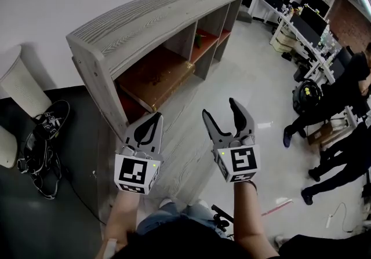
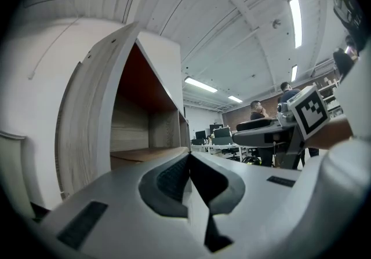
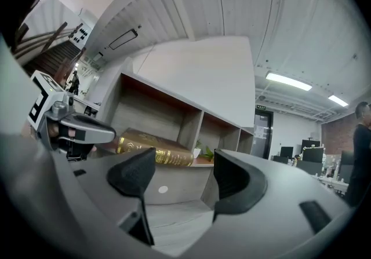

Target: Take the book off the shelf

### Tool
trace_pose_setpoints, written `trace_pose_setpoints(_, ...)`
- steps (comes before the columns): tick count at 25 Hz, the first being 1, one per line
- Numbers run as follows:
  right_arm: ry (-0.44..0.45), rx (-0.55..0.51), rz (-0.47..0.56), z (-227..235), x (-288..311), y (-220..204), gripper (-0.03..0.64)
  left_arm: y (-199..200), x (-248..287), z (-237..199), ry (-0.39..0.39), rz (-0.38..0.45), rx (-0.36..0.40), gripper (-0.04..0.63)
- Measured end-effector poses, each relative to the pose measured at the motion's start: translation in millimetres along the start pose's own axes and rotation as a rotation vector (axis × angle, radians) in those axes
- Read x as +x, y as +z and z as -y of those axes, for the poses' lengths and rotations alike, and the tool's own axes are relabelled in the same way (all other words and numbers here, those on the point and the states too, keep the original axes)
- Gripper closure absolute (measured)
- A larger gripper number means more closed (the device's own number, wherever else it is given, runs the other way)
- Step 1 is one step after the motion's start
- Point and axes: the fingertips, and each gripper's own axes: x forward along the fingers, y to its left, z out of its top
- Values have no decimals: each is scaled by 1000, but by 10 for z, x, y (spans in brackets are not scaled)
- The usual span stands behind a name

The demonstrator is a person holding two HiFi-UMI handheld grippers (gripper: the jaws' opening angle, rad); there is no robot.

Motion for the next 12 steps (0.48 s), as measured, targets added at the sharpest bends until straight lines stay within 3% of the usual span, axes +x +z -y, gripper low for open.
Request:
trace_pose_setpoints(6,112,-22,11,8,317,-40,291,-33,96,-110,97,-6,5,583)
trace_pose_setpoints(12,275,-26,70,84,601,-153,291,-63,152,-128,254,-24,2,583)
